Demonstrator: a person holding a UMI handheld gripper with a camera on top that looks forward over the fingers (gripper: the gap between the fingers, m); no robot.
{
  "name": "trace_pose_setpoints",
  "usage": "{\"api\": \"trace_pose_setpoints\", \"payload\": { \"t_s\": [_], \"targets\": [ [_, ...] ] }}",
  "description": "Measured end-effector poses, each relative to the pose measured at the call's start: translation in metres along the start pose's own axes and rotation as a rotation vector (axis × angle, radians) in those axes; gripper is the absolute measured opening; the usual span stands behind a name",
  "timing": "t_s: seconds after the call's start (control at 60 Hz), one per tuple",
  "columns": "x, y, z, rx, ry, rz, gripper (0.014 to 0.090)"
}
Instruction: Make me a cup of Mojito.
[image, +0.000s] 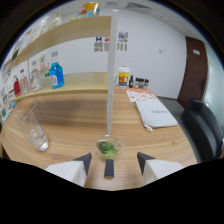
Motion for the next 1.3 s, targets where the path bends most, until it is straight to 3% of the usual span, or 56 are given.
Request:
{"api": "trace_pose_setpoints", "payload": {
  "t_s": [0.233,0.383,0.617,0.867,1.05,1.133,1.3],
  "targets": [
    [-0.071,-0.067,-0.075,0.193,-0.029,0.037,0.0856],
    [-0.136,-0.066,-0.101,0.23,-0.066,0.055,0.0853],
    [-0.219,-0.047,-0.1,0.189,-0.142,0.05,0.0865],
    [-0.236,-0.143,-0.078,0.292,-0.143,0.051,0.0864],
    [-0.236,-0.191,-0.031,0.284,-0.104,0.043,0.0848],
    [-0.241,-0.198,-0.008,0.25,-0.104,0.047,0.0814],
    [-0.249,-0.2,0.026,0.193,-0.115,0.071,0.0596]
  ]
}}
